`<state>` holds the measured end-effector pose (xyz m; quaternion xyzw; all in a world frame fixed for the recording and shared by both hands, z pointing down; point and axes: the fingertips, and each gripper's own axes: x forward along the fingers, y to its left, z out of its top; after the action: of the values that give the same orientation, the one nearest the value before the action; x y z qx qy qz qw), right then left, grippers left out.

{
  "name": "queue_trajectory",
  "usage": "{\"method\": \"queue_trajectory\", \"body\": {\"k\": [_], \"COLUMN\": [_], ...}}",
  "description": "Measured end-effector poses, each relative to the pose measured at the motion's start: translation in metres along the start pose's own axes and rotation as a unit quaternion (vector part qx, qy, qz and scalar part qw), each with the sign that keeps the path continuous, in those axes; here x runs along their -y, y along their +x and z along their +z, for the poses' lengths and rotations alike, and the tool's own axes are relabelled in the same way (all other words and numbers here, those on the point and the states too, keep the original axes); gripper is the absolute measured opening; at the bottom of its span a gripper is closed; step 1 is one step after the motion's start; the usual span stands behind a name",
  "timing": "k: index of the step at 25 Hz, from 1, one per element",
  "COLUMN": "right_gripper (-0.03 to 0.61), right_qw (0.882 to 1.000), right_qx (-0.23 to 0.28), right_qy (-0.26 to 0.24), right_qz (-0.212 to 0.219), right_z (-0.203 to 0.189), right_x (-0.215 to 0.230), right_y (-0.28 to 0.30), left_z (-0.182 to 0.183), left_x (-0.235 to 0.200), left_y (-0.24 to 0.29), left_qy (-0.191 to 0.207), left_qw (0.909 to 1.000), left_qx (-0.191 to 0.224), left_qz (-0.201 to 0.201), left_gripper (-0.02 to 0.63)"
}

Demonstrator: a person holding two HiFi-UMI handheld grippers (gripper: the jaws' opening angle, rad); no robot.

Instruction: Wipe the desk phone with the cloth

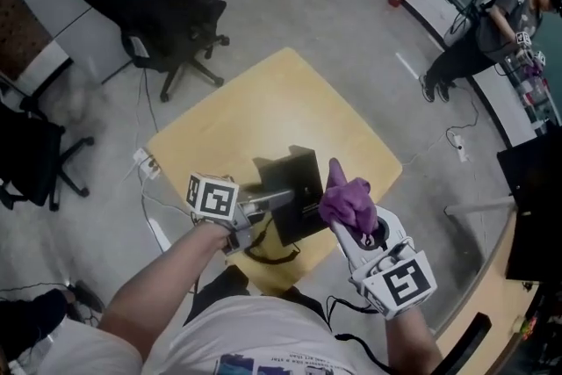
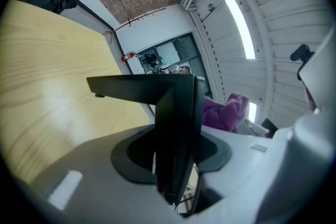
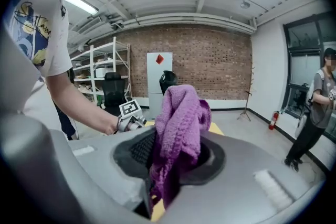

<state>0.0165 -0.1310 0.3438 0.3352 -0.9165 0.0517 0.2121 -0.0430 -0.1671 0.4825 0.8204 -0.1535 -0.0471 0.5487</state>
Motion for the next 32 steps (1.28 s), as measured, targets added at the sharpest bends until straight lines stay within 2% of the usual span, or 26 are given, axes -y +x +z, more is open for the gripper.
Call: {"method": "queue_trajectory", "body": {"k": [3,6,11,22,32], "right_gripper": [0.106,0.106,0.106,0.104,0.104], "right_qw": [0.999,0.997,0.994,0.993,0.992], "right_qx": [0.029,0.048,0.046,0.017,-0.026], "right_qy": [-0.013,-0.004,0.011,0.029,0.000], "right_qz": [0.034,0.065,0.096,0.114,0.123], "right_z": [0.014,0.018,0.007,-0.038,-0.089], "right_x": [0.000,-0.003,-0.009,-0.030,-0.050], "right_y": [0.016,0.031,0.048,0.015,-0.021], "left_z": [-0.004,-0.014,-0.026,-0.030,-0.022], "left_x": [0.014,0.022,0.030,0.055,0.059], "left_y": [0.002,0.006,0.008,-0.009,-0.017], "left_qy": [0.004,0.011,0.019,0.017,0.024], "left_qw": [1.0000,0.9999,0.9996,0.9989,0.9977], "left_qx": [0.008,0.007,0.010,0.043,0.063], "left_qz": [0.004,0.011,0.018,0.006,0.004], "left_gripper": [0.178,0.179,0.179,0.179,0.179]}}
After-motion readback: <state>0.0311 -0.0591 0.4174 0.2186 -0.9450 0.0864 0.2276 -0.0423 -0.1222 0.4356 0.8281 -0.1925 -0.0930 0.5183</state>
